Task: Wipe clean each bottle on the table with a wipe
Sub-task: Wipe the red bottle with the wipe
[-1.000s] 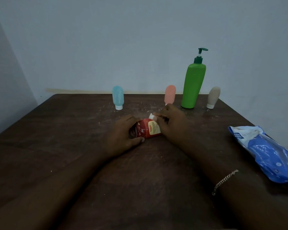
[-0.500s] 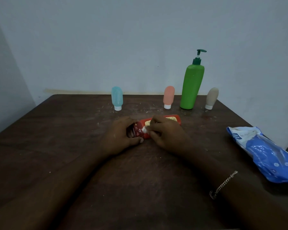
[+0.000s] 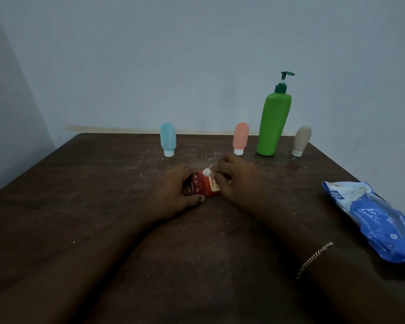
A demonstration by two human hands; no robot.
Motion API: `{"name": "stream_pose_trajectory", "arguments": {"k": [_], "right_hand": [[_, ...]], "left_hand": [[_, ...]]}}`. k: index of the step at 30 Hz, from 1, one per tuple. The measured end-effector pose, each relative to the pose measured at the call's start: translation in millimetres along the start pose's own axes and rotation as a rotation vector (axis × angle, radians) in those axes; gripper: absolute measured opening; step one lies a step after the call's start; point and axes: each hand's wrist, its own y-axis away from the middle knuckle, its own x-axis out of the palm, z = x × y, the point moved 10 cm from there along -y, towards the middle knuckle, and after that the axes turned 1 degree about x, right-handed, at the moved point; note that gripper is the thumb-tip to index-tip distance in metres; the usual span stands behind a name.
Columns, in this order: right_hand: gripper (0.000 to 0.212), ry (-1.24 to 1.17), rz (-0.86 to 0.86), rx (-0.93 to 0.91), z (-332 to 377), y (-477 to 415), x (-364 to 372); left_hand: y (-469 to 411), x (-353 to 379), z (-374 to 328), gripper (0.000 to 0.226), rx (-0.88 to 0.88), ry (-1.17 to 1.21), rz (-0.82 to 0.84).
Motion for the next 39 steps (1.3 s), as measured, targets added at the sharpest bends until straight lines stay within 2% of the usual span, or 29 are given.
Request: {"name": "stream_pose_trajectory", "arguments": {"k": [5,10,14,23,26,30,35,37,39], "right_hand": [[0.016,-0.001,0.077,0.032,-3.6,7.9,3.1],[0.019,0.054,-0.139,0.420,-86.1,12.1,-39.3],[0.018,0.032,-0.138,0.517,-108.2,19.4,-41.2],[0.018,-0.051,-0.058,0.497,-87.2,13.4,-21.7],[0.014,-0.064,-0.025,0.426,-62.1,10.9,-13.1],[0.020,-0.059,-0.102,0.258,-22.1,5.9,-9.3],[0.020,-0.006,0.008,0.106,2.1,4.2,5.6],[0.021,-0.023,-0.015,0.145,-8.1,4.7,1.2],[0.023,-0.008,-0.034,0.263,-31.0,5.8,-6.8]], "left_hand": [[-1.1,-0.3,-1.8,0.056,-0.019,0.021,0.020],[-1.5,-3.1,-1.2,0.051,-0.046,0.017,0.026],[-0.8,-7.4,-8.1,0.046,-0.024,0.011,0.000],[-3.7,0.1,-4.6,0.056,-0.109,0.093,-0.017],[-3.6,1.4,-3.7,0.054,-0.119,0.125,-0.043],[-3.1,-3.6,-3.4,0.049,-0.100,0.142,-0.099],[-3.9,-4.0,-1.4,0.046,-0.072,0.187,-0.128],[-4.7,-3.5,3.5,0.046,-0.083,0.205,-0.132],[-5.2,-3.5,6.6,0.046,-0.096,0.196,-0.130]]}}
